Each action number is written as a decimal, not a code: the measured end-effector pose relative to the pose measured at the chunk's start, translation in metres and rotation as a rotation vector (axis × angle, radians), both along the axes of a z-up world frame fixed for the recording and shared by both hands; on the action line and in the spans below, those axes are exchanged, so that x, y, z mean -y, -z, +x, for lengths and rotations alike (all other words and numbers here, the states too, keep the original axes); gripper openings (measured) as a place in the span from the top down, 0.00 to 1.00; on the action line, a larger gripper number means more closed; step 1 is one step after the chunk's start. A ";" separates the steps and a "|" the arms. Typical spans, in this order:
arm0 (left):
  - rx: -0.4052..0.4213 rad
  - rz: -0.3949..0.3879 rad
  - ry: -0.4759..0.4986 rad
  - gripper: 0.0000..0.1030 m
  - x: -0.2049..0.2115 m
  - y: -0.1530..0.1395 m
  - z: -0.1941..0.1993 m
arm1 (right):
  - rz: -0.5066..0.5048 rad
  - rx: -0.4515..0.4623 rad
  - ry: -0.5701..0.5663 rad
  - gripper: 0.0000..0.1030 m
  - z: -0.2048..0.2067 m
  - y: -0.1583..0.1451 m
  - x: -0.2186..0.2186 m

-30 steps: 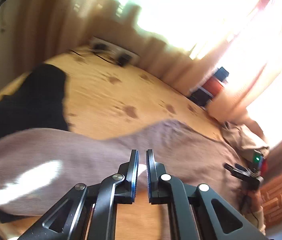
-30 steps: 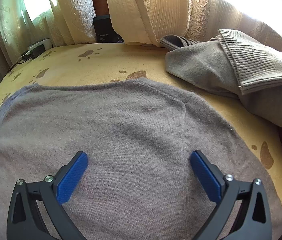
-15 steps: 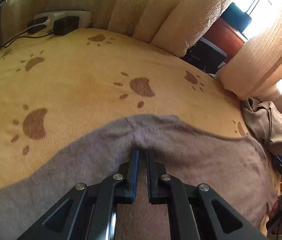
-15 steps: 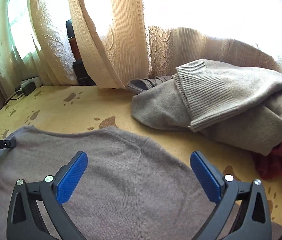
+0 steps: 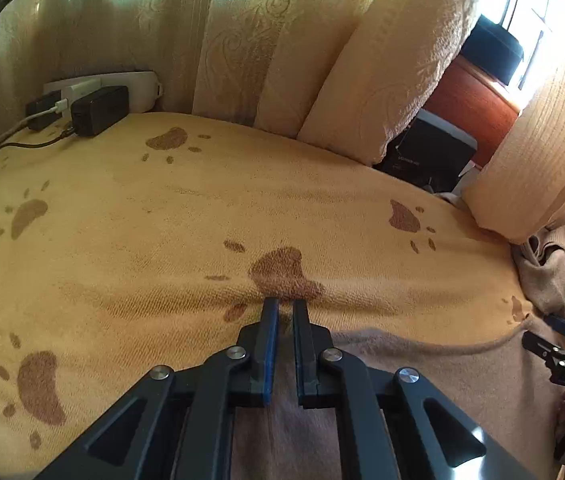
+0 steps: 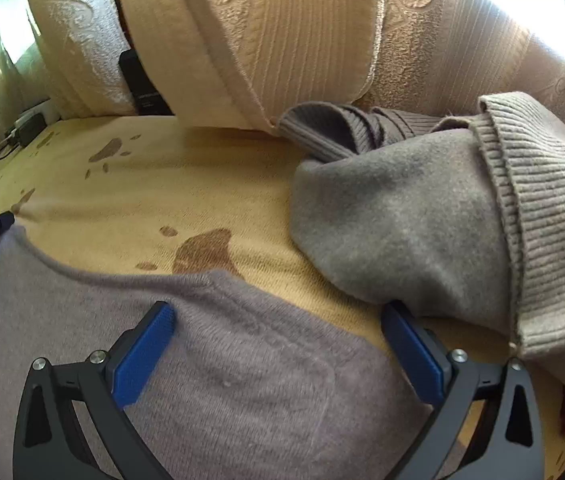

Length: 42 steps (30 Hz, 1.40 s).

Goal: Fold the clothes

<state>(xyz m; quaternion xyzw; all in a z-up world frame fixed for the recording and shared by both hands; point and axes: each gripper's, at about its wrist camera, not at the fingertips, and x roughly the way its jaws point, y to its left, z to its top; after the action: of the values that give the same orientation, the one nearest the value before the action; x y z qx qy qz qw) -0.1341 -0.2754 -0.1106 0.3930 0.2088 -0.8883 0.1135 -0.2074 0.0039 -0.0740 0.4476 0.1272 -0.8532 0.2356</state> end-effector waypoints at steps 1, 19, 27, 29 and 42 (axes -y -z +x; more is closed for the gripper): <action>-0.012 0.028 0.002 0.92 0.005 0.001 0.000 | 0.002 -0.002 0.005 0.00 -0.002 -0.002 0.000; 0.100 0.096 0.298 0.82 -0.088 -0.027 0.099 | -0.040 -0.030 -0.139 0.00 0.144 -0.056 -0.015; -0.013 0.124 0.302 0.81 -0.063 -0.017 0.122 | -0.001 -0.007 -0.167 0.01 0.182 -0.004 -0.053; -0.006 0.158 0.291 0.81 -0.060 -0.017 0.121 | 0.003 -0.011 -0.169 0.01 0.183 -0.005 -0.055; 0.047 0.034 0.533 0.71 -0.171 -0.044 0.262 | -0.112 -0.008 -0.446 0.00 0.336 -0.030 -0.077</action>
<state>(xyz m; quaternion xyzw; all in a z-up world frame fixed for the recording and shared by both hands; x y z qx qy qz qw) 0.1281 -0.1046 -0.0662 0.4565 0.1099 -0.8739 -0.1262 0.1283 0.0810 -0.0441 0.3914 0.1763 -0.7875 0.4422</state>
